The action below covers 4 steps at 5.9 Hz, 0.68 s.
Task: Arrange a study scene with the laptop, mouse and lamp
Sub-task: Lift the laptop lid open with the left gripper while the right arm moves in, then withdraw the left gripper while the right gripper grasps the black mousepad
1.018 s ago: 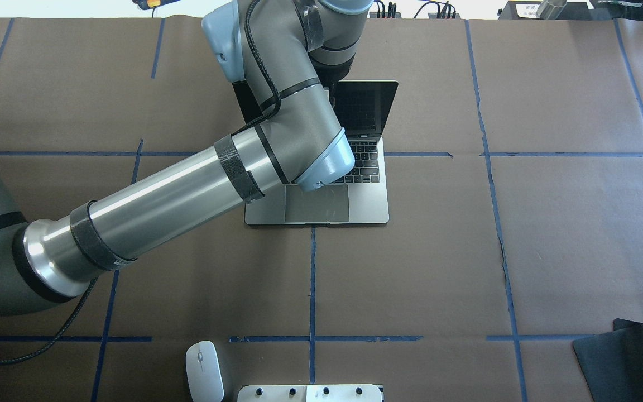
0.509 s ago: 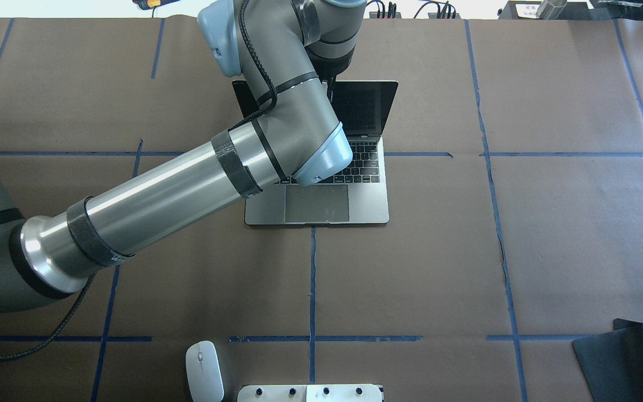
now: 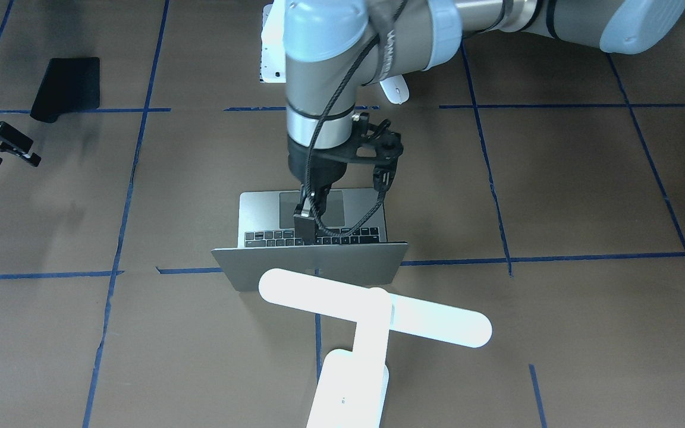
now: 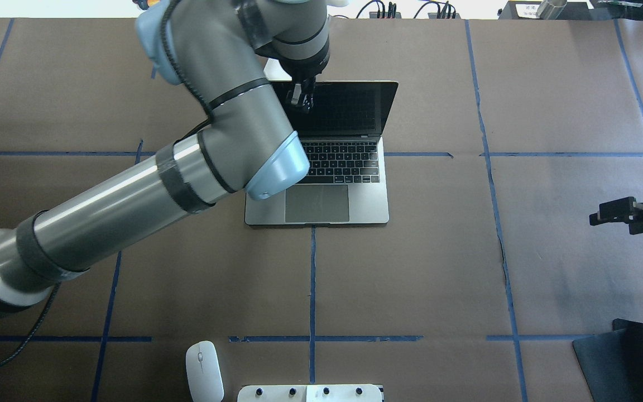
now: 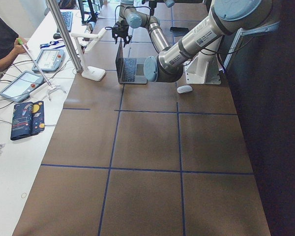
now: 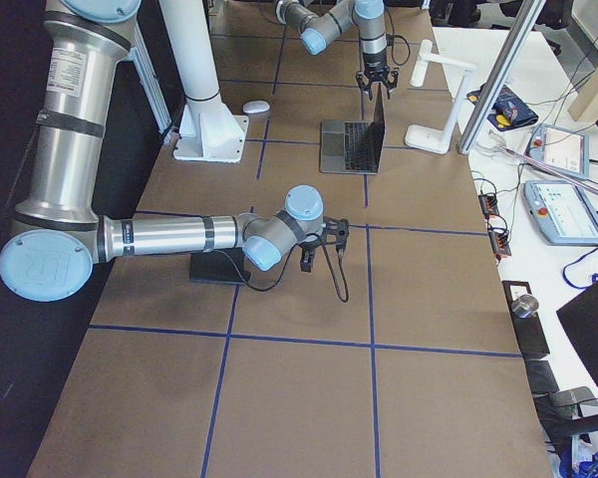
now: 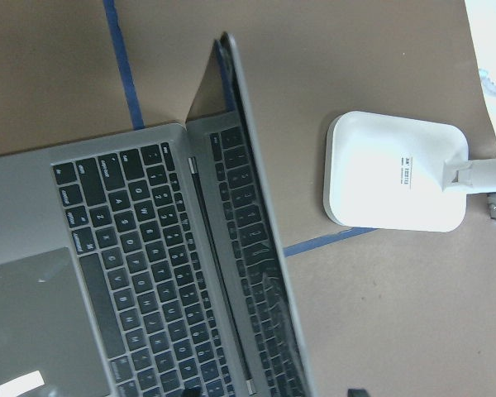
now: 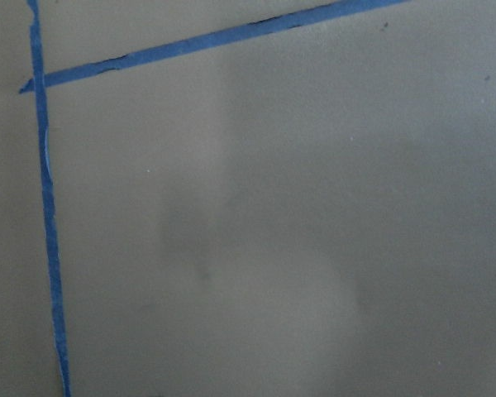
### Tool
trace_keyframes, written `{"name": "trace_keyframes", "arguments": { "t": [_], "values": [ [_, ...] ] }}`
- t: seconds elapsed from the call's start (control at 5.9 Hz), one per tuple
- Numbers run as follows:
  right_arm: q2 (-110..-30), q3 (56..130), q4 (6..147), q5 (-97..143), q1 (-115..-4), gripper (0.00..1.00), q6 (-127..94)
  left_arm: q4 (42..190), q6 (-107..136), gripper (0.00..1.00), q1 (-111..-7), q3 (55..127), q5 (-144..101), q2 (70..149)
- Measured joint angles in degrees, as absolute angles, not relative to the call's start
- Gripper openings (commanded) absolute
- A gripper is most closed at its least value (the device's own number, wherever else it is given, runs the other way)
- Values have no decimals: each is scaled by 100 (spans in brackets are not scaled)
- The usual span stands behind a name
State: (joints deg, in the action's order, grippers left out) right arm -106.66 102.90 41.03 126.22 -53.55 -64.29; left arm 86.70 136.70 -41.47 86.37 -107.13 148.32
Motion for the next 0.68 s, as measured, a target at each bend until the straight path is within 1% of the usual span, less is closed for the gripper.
{"name": "trace_keyframes", "arguments": {
  "t": [0.34,0.51,0.68],
  "values": [
    [-11512,10328,3149,12010,-4628,98,-7070,8610,12927,67,-4147,9839,-10848,13920],
    [-11839,10328,2852,11806,-4274,98,-7321,8600,12424,66,-4133,10331,-10907,13505],
    [-12122,10323,2480,11611,-3894,98,-7707,8635,11840,68,-4112,10745,-10946,13132]
  ]
}}
